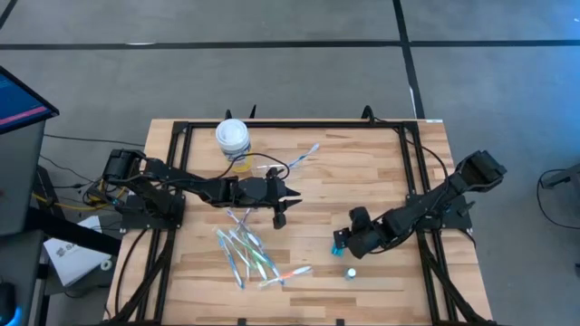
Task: Pick & Place toothbrushing station
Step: Put the blue mouthwash into the transparent organizer
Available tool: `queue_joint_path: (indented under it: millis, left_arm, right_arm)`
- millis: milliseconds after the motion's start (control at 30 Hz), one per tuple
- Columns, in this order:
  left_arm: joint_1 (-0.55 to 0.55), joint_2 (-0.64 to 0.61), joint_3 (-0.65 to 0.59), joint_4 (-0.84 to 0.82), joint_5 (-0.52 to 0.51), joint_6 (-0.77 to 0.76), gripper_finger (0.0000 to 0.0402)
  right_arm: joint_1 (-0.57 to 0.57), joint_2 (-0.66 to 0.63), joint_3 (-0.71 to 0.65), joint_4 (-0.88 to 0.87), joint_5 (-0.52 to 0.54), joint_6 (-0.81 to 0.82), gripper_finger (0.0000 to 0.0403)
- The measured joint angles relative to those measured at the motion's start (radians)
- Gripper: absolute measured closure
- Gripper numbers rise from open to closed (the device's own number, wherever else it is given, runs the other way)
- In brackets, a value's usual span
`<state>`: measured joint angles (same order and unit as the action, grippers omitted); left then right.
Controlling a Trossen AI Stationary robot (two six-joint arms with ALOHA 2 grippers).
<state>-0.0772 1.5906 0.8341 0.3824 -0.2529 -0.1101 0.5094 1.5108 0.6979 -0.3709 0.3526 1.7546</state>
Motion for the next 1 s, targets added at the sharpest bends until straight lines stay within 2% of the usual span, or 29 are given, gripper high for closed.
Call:
queue_joint_path:
  millis: [567, 1000]
  left_arm:
    - [0.000, 0.000, 0.000, 0.000, 0.000, 0.000, 0.0315]
    - [0.000, 0.000, 0.001, -0.001, 0.000, 0.000, 0.0315]
  right_arm:
    - [-0.054, 0.000, 0.000, -0.008, -0.029, -0.027, 0.0254]
    - [-0.112, 0.103, 0.004, 0.109, -0.110, -0.110, 0.0260]
